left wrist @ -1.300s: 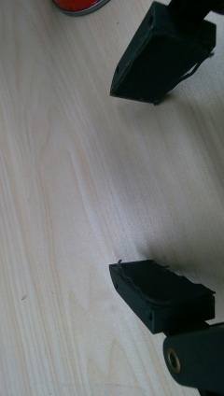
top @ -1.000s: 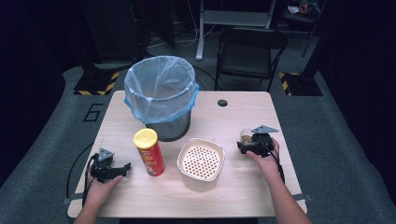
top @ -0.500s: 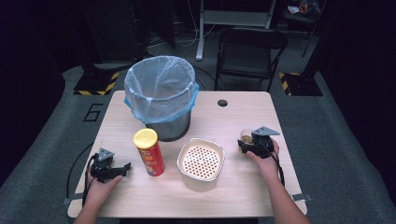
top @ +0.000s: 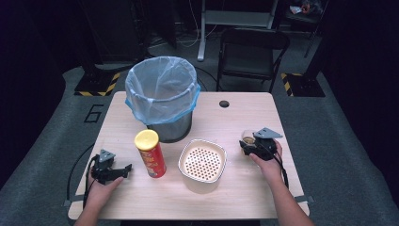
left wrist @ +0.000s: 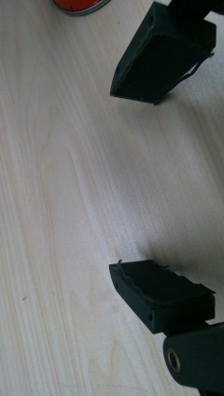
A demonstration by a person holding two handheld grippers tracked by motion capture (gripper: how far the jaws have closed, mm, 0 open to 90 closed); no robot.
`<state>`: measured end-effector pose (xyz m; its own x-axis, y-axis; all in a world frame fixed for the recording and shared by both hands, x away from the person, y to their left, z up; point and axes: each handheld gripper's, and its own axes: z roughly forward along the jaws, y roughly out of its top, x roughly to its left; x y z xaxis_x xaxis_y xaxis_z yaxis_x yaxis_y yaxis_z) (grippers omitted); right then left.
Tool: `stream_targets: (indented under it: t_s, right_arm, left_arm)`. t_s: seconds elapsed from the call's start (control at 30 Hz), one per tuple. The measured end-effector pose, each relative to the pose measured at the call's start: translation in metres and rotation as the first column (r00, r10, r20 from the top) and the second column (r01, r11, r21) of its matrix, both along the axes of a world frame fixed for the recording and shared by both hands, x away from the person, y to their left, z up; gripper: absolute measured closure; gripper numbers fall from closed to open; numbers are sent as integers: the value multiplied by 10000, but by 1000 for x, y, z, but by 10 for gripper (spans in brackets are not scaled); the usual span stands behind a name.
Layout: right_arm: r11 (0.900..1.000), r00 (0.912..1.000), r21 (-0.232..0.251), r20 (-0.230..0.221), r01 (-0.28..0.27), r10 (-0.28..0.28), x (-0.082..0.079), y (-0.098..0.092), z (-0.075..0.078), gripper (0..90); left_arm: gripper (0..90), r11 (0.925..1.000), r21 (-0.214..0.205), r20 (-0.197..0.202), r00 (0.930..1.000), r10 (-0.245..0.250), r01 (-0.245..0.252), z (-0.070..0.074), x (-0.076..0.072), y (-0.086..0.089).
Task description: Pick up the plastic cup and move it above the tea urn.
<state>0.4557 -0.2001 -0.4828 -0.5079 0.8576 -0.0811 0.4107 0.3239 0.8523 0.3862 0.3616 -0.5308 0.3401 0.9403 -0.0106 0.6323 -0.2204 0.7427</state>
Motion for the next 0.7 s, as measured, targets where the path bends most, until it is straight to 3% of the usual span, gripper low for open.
stream_targets:
  t_s: [0.37, 0.7]
  right_arm:
    - [9999, 10000, -102, -72, 23, -24, -1, -1, 0, 314]
    - [9991, 9990, -83, -171, -424, 422, -2, 1, 9, 329]
  left_arm:
    - [129, 10000, 3, -4, 10000, -2, 2, 0, 0, 0]
    - [129, 10000, 9, -6, 10000, -6, 6, 0, 0, 0]
